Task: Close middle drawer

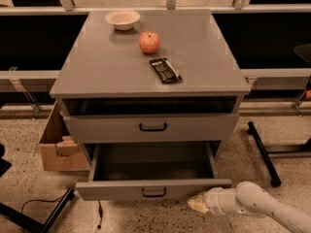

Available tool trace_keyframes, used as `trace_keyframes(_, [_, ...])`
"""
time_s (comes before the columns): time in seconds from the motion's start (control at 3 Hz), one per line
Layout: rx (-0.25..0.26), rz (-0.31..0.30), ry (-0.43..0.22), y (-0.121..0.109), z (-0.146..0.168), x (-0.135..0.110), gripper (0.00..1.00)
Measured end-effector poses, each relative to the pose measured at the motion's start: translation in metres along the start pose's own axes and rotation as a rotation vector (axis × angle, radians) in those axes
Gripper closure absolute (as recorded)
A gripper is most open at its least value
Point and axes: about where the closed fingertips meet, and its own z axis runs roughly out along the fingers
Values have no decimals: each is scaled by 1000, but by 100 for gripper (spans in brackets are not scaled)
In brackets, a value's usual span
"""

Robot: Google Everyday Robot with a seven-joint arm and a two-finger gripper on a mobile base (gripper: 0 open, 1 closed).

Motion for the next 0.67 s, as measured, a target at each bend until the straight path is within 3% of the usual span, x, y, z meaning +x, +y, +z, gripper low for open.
trace_keyframes(0.67, [10, -21, -35, -35, -1, -32, 100])
